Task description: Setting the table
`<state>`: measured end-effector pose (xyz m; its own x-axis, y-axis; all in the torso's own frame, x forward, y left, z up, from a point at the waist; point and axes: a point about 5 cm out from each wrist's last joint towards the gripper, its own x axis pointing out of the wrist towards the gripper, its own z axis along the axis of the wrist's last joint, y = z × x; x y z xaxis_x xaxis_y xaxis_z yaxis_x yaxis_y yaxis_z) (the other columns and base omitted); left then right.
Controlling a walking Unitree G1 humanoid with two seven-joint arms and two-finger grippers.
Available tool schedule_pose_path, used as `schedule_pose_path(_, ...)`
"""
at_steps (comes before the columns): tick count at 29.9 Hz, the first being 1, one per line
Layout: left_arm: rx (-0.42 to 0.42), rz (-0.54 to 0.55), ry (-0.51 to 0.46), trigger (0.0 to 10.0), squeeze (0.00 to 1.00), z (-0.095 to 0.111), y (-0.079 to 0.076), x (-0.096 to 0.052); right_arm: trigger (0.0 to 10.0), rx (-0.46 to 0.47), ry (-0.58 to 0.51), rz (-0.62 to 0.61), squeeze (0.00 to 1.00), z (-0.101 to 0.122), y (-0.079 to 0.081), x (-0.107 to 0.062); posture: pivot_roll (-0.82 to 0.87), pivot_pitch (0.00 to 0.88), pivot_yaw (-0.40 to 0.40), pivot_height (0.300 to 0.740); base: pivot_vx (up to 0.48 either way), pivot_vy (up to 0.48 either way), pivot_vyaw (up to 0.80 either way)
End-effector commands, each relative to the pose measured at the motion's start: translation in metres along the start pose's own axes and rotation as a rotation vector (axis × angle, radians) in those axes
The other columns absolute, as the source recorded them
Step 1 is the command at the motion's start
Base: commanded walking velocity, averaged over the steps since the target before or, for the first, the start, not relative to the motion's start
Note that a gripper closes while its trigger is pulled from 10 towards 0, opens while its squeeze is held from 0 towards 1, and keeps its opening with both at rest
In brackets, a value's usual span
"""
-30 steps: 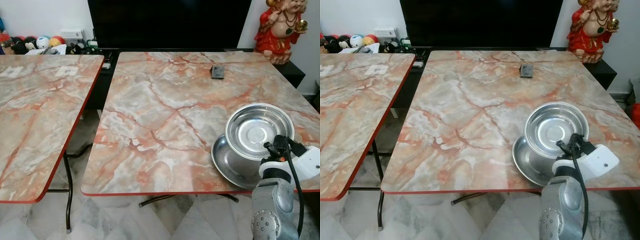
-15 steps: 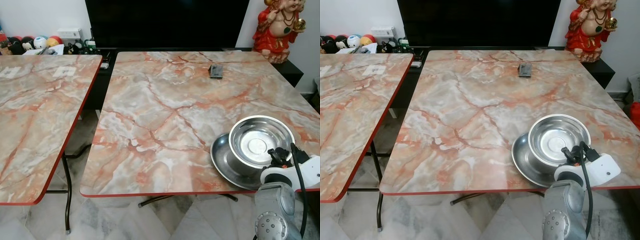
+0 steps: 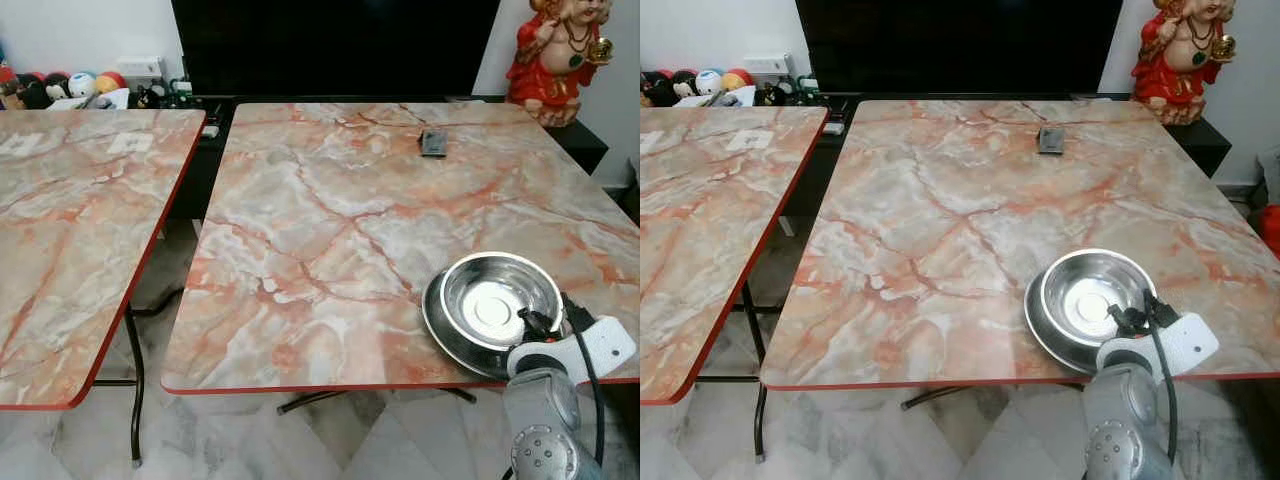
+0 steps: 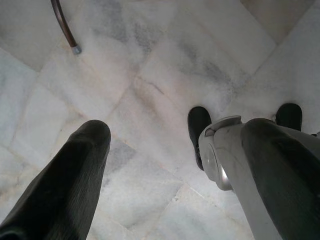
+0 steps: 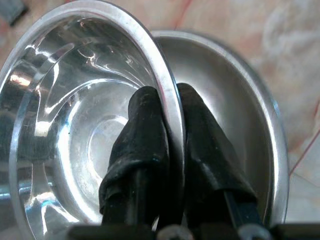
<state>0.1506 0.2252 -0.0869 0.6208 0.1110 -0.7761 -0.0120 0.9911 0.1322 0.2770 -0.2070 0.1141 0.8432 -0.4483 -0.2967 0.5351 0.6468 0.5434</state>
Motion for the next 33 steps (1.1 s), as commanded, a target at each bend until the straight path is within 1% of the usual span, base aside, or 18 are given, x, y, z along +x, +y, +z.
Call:
schedule_pose_path(1, 0.034, -0.010, 0.036, 10.0, 0.00, -0.008, 0.001, -0.002, 10.0, -0.013, 0.032, -0.006, 0.00, -0.007, -0.001, -0.002, -0.02, 0.099, -0.023, 0.740, 0.000, 0.000, 0.00)
schedule_pose_path(6, 0.036, -0.013, 0.037, 10.0, 0.00, -0.008, 0.000, -0.002, 10.0, 0.029, 0.052, -0.019, 0.00, -0.010, -0.002, -0.002, -0.02, 0.099, -0.023, 0.740, 0.000, 0.000, 0.00)
schedule_pose_path(11, 0.037, -0.014, 0.037, 10.0, 0.00, -0.008, 0.000, -0.002, 10.0, 0.055, 0.036, -0.027, 0.00, -0.007, -0.002, -0.001, -0.02, 0.100, -0.022, 0.740, 0.000, 0.000, 0.00)
schedule_pose_path(12, 0.038, -0.015, 0.036, 10.0, 0.00, -0.008, 0.000, -0.002, 10.0, 0.074, 0.014, -0.039, 0.00, -0.002, -0.004, 0.000, -0.02, 0.100, -0.021, 0.740, 0.000, 0.000, 0.00)
schedule_pose_path(23, 0.046, -0.023, 0.037, 10.0, 0.00, -0.008, 0.000, -0.002, 10.0, 0.098, 0.010, -0.037, 0.00, 0.000, -0.003, 0.002, -0.02, 0.100, -0.018, 0.740, 0.000, 0.000, 0.00)
schedule_pose_path(24, 0.047, -0.023, 0.037, 10.0, 0.00, -0.008, 0.000, -0.002, 10.0, 0.100, 0.011, -0.034, 0.12, 0.000, -0.003, 0.002, -0.02, 0.100, -0.018, 0.740, 0.000, 0.000, 0.00)
schedule_pose_path(25, 0.048, -0.023, 0.038, 10.0, 0.00, -0.008, 0.000, -0.002, 10.0, 0.106, 0.016, -0.026, 0.53, 0.000, -0.002, 0.003, -0.02, 0.100, -0.018, 0.740, 0.000, 0.000, 0.00)
schedule_pose_path(26, 0.049, -0.024, 0.039, 10.0, 0.00, -0.008, -0.001, -0.002, 10.0, 0.105, 0.018, -0.017, 0.74, 0.000, 0.000, 0.003, -0.02, 0.100, -0.018, 0.740, 0.000, 0.000, 0.00)
schedule_pose_path(27, 0.051, -0.024, 0.039, 10.0, 0.00, -0.008, -0.001, -0.002, 10.0, 0.102, 0.017, -0.007, 0.72, 0.000, 0.001, 0.003, -0.01, 0.099, -0.017, 0.740, 0.000, 0.000, 0.00)
schedule_pose_path(28, 0.052, -0.025, 0.040, 10.0, 0.00, -0.009, -0.001, -0.002, 10.0, 0.102, 0.013, -0.005, 0.67, 0.000, 0.003, 0.003, -0.01, 0.099, -0.017, 0.740, 0.000, 0.000, 0.00)
schedule_pose_path(29, 0.053, -0.025, 0.040, 10.0, 0.00, -0.009, -0.001, -0.002, 10.0, 0.102, 0.013, -0.005, 0.67, 0.000, 0.003, 0.003, -0.01, 0.099, -0.017, 0.740, 0.000, 0.000, 0.00)
schedule_pose_path(30, 0.054, -0.026, 0.040, 10.0, 0.00, -0.009, -0.002, -0.002, 10.0, 0.104, 0.011, -0.006, 0.58, 0.000, 0.003, 0.004, -0.01, 0.099, -0.017, 0.740, 0.000, 0.000, 0.00)
schedule_pose_path(31, 0.054, -0.027, 0.040, 10.0, 0.00, -0.009, -0.002, -0.002, 10.0, 0.105, 0.009, -0.007, 0.55, 0.001, 0.004, 0.004, -0.01, 0.099, -0.017, 0.740, 0.000, 0.000, 0.00)
schedule_pose_path(32, 0.054, -0.027, 0.040, 10.0, 0.00, -0.009, -0.002, -0.002, 10.0, 0.105, 0.008, -0.007, 0.55, 0.001, 0.004, 0.004, -0.01, 0.099, -0.017, 0.740, 0.000, 0.000, 0.00)
schedule_pose_path(33, 0.055, -0.027, 0.041, 10.0, 0.00, -0.009, -0.002, -0.002, 10.0, 0.104, 0.009, -0.007, 0.25, 0.001, 0.004, 0.004, -0.01, 0.099, -0.017, 0.740, 0.000, 0.000, 0.00)
